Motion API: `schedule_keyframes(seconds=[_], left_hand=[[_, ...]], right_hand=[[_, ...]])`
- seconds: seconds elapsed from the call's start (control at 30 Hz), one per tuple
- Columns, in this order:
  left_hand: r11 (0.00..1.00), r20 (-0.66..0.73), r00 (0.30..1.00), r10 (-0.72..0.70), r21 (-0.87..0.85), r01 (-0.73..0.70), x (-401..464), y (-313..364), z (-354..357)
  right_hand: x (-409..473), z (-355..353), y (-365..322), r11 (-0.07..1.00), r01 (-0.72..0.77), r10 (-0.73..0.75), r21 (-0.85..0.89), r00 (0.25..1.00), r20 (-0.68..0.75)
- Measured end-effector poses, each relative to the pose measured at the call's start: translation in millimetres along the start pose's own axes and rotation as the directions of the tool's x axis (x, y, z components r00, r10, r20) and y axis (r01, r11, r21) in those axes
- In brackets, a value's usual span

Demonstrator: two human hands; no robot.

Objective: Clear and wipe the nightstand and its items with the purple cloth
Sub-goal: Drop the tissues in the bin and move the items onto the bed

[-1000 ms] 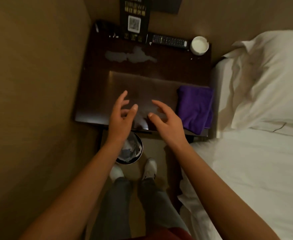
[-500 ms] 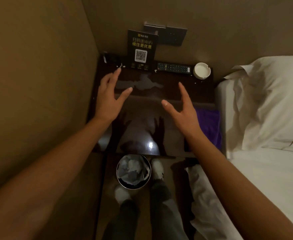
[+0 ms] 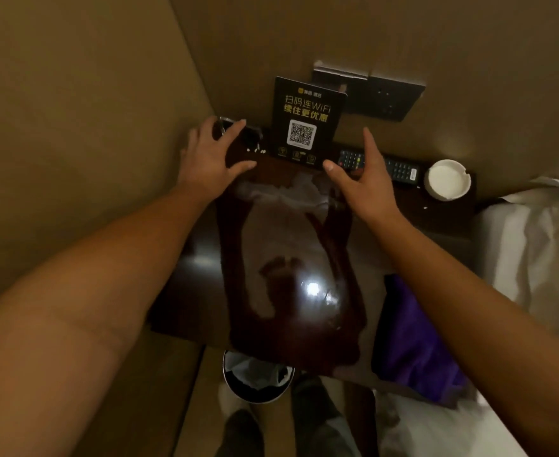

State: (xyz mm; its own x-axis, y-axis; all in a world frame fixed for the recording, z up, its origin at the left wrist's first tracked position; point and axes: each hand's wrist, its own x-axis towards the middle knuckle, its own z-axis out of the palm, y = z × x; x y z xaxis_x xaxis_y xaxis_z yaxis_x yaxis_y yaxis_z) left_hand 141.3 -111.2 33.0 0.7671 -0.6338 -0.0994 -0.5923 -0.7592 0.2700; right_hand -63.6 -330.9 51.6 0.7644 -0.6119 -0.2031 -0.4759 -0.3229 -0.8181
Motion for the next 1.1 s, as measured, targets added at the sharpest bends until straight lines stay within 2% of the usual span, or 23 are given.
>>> schedule_keyframes(seconds=[0.17,0.4,0.6,0.83,1.1], left_hand=[[0.999,0.002,1.000,-0.013,0.051,0.013,43,-1,9],[0.990,0.050,0.999,-0.021,0.137,0.014,67,3,12],[0.956,0.075,0.997,-0.022,0.292,-0.001,78,6,8],[0.953,0.080,0.989,0.124,0.267,-0.141,89,2,5],[0.967,0.079,0.986,0.146,0.199,-0.159,94,-7,-7]], right_hand=[[46,4,11,0.997,-0.049,0.048,0.054,0.998,0.035],[59,15,17,0.991,-0.101,0.094,0.085,0.992,0.078],[67,21,7,0.966,-0.156,0.131,0.205,0.983,0.128],[73,30,10,0.909,-0.267,0.206,0.320,0.956,0.211],[76,29,7,0.891,-0.295,0.236,0.346,0.950,0.203]])
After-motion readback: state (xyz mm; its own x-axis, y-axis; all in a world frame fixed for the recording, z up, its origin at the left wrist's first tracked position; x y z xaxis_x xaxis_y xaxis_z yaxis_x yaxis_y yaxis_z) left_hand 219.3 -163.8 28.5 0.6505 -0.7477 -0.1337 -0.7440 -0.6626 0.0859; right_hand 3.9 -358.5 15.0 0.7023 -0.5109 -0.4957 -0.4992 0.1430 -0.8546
